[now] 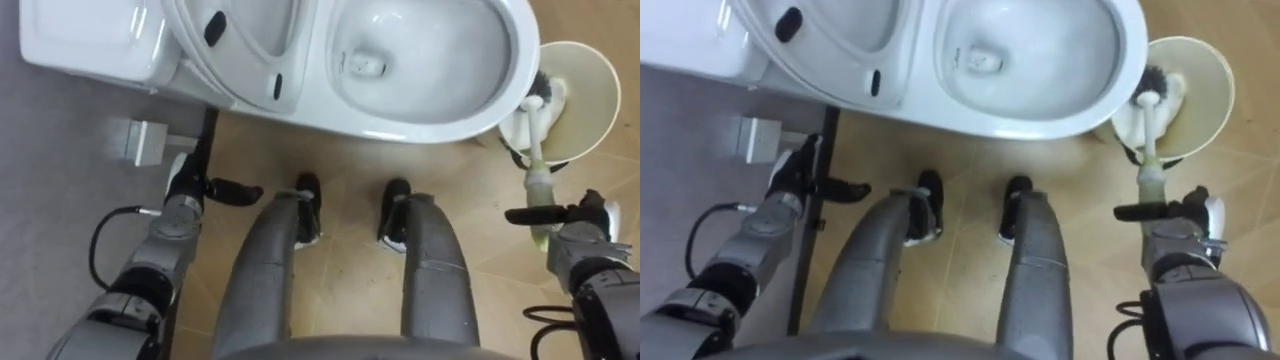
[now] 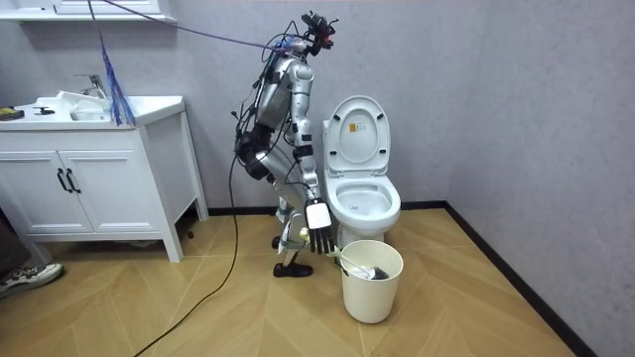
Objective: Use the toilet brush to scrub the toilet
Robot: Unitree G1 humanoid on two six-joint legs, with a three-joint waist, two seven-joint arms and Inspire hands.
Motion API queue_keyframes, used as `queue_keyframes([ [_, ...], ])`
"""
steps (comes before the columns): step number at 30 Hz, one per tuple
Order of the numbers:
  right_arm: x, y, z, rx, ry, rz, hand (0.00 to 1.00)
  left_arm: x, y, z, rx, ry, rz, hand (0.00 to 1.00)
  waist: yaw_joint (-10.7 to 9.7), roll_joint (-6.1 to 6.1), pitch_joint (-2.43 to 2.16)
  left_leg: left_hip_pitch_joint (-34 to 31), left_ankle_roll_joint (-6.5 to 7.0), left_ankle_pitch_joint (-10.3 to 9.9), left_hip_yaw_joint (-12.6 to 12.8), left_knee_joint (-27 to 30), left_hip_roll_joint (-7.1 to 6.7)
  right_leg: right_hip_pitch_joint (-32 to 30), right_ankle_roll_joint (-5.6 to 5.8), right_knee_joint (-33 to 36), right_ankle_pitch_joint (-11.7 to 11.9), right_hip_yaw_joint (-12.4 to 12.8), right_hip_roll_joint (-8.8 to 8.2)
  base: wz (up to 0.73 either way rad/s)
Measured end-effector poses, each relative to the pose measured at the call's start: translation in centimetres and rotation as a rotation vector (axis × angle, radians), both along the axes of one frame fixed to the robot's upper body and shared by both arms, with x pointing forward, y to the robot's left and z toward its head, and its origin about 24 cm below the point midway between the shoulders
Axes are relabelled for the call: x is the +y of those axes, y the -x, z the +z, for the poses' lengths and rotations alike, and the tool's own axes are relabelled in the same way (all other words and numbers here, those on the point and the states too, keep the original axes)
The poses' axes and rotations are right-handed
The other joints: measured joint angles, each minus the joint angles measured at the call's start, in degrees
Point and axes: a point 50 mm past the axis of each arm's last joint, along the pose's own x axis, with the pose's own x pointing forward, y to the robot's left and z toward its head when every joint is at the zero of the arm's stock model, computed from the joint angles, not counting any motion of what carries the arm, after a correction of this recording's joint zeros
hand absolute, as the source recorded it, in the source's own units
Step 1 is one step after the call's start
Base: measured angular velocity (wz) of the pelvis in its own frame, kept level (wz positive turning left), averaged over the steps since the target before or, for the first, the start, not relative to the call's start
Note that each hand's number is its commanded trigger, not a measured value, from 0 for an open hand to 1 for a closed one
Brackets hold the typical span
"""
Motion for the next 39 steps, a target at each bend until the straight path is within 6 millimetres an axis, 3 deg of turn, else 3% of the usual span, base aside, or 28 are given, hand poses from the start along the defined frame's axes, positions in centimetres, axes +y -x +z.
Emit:
queue_keyframes([
  [5,-0.5,0.0,0.2,0.018,-0.007,0.032,0.0,-1.7,-1.3,1.4,-0.072,0.008,-0.078,0.0,0.2,1.19,0.06,-4.5,-0.16,-1.0,0.0,4.7,-0.08,-4.5,-0.94,5.8,-2.2,-0.3,-1.61,0.14],
  [9,-0.4,0.1,0.1,0.023,-0.034,0.039,0.0,-2.3,-1.5,1.7,-0.083,0.005,-0.112,0.0,0.3,1.64,0.06,-5.8,-0.29,-1.6,0.2,6.6,-0.02,-6.1,-1.17,8.0,-2.9,0.1,-1.73,0.03],
  [18,-1.1,0.3,0.3,0.012,-0.062,0.021,0.0,-3.7,-1.3,2.6,-0.145,0.032,-0.173,0.0,0.3,1.72,0.04,-9.5,-0.53,-3.9,0.7,12.6,0.01,-10.4,-1.49,14.5,-5.4,1.4,-2.0,0.0],
  [25,-1.3,0.3,0.4,0.023,-0.043,0.042,0.0,-3.7,-1.3,2.8,-0.152,0.027,-0.181,0.0,0.4,1.79,0.01,-11.8,-0.81,-5.0,0.9,15.8,0.0,-12.8,-1.84,18.1,-6.7,1.8,-2.4,0.02],
  [26,-1.3,0.4,0.4,0.026,-0.04,0.047,0.53,-3.7,-1.2,2.8,-0.151,0.027,-0.185,0.0,0.4,1.79,0.01,-11.8,-0.83,-5.0,0.9,15.8,0.0,-12.9,-1.84,18.1,-6.7,1.8,-2.4,0.0],
  [27,-1.3,0.4,0.4,0.032,-0.035,0.057,0.82,-3.9,-1.2,2.7,-0.148,0.025,-0.195,0.0,0.4,1.8,0.01,-11.9,-0.85,-5.1,0.9,15.8,0.03,-12.9,-1.84,18.1,-6.7,1.8,-2.37,0.0],
  [28,-1.2,0.3,0.3,0.035,-0.033,0.063,1.0,-4.1,-1.1,2.7,-0.146,0.025,-0.205,0.0,0.4,1.8,0.01,-11.9,-0.85,-5.1,0.9,15.8,0.04,-12.9,-1.84,18.1,-6.7,1.8,-2.37,0.0],
  [39,-1.3,0.3,0.4,0.038,-0.024,0.082,1.0,-4.5,-1.1,2.8,-0.161,0.029,-0.223,0.0,0.3,1.79,0.01,-12.0,-0.73,-5.0,0.9,16.0,-0.09,-13.0,-1.88,18.4,-6.9,1.7,-2.68,0.01],
])
